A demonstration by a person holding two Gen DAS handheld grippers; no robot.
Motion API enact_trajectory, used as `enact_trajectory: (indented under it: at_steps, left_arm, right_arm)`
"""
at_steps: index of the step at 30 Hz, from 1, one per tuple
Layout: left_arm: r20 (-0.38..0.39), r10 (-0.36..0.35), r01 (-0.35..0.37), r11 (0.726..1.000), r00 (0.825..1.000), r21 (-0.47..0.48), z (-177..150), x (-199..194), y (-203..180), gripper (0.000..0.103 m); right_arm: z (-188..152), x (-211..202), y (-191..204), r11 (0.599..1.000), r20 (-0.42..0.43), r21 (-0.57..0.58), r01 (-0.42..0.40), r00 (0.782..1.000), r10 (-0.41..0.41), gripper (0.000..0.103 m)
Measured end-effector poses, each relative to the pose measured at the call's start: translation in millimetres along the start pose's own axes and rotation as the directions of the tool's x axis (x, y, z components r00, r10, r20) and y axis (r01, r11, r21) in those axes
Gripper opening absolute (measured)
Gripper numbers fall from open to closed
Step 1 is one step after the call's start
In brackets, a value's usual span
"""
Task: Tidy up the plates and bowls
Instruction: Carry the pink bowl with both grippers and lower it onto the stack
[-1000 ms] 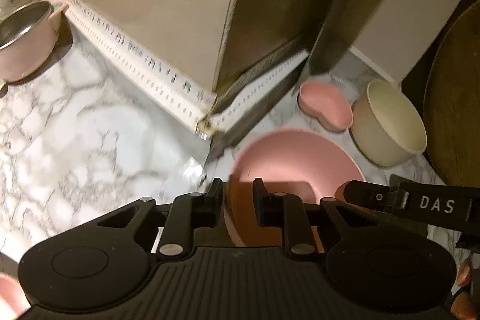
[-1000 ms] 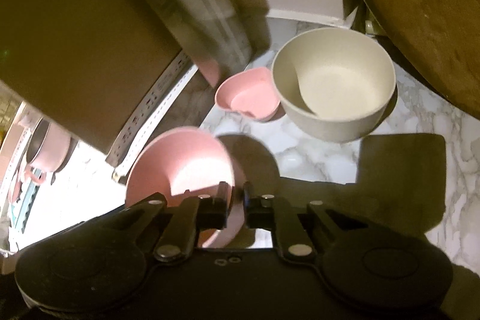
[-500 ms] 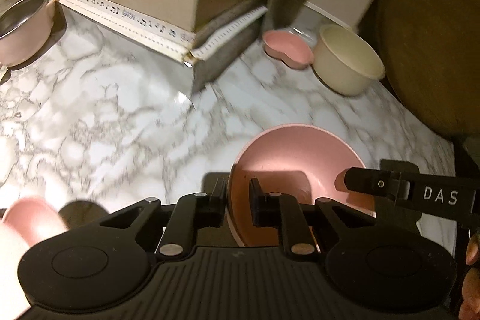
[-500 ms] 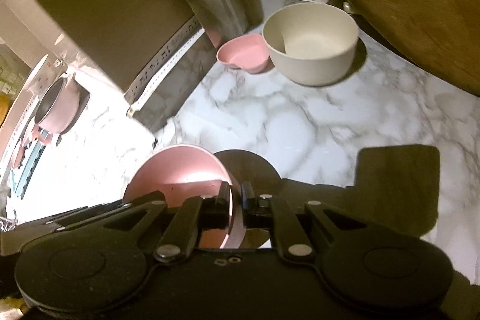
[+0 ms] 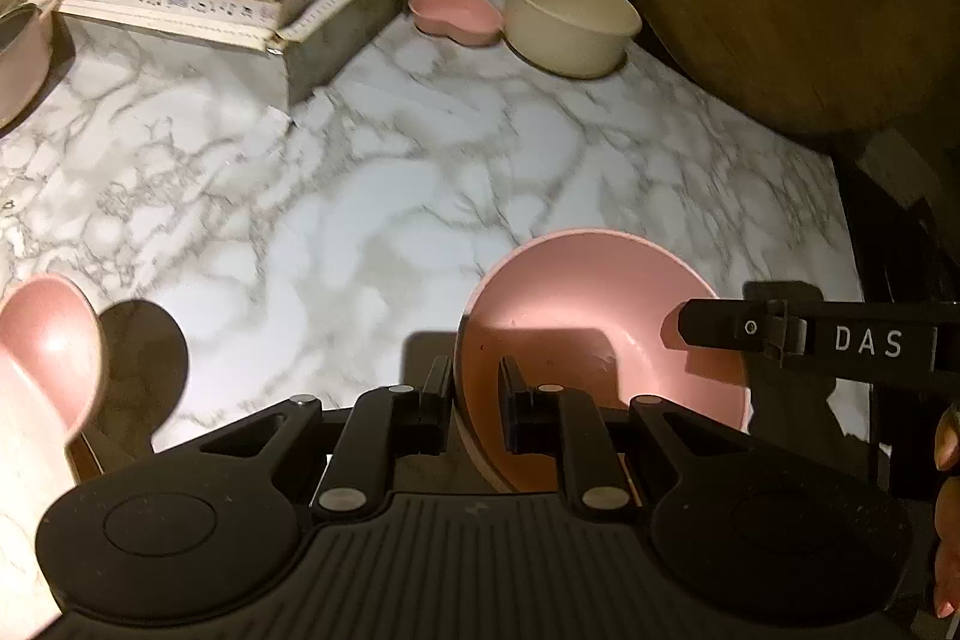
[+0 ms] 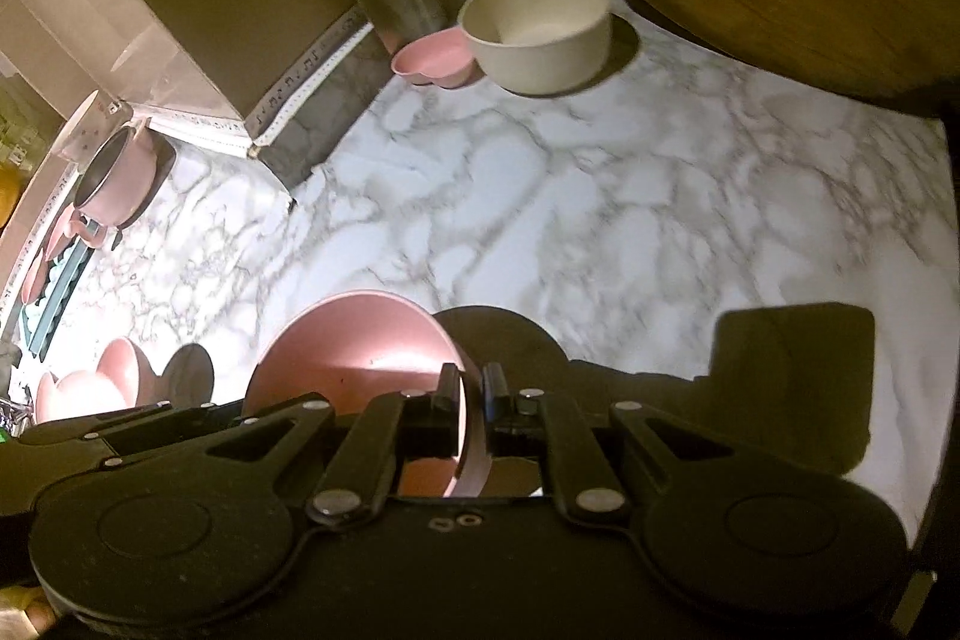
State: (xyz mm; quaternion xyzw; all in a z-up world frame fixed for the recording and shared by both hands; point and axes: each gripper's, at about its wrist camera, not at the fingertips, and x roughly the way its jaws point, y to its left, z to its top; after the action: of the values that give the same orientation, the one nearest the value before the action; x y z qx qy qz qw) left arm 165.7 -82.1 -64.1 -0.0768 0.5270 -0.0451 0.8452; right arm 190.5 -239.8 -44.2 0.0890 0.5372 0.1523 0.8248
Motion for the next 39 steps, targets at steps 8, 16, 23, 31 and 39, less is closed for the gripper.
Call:
enact_trajectory:
  at_steps: [8, 16, 23, 31, 39]
  left_arm:
    - [-0.028, -0.011, 0.012, 0.999, 1.000, 0.040, -16.3, 2.2, -10.9, 0.016]
    - [-0.039, -0.006, 0.008, 0.999, 0.999, 0.053, -22.1, 6.0, -12.0, 0.016]
    - [-0.041, -0.006, 0.008, 0.999, 0.999, 0.052, -22.5, 7.0, -10.5, 0.016]
    - [-0.017, 0.008, -0.007, 0.998, 1.000, 0.058, -19.3, 0.1, -7.4, 0.016]
    - [0.002, 0.005, -0.005, 0.998, 1.000, 0.066, -14.5, -10.9, -4.0, 0.016]
  right_arm:
    - [-22.5, -7.7, -12.5, 0.999, -0.008, 0.041, 0.016, 1.000, -0.016, 0.006]
    - [-33.2, -7.2, -18.0, 0.998, -0.013, 0.059, 0.019, 1.000, -0.018, 0.006]
    - [-34.3, -4.8, -16.7, 0.998, -0.021, 0.057, 0.022, 1.000, -0.021, 0.006]
    - [-31.7, -8.1, -16.6, 0.998, -0.025, 0.048, 0.026, 0.999, -0.025, 0.015]
    - [-31.0, -16.6, -13.2, 0.999, -0.008, 0.027, 0.027, 1.000, -0.027, 0.020]
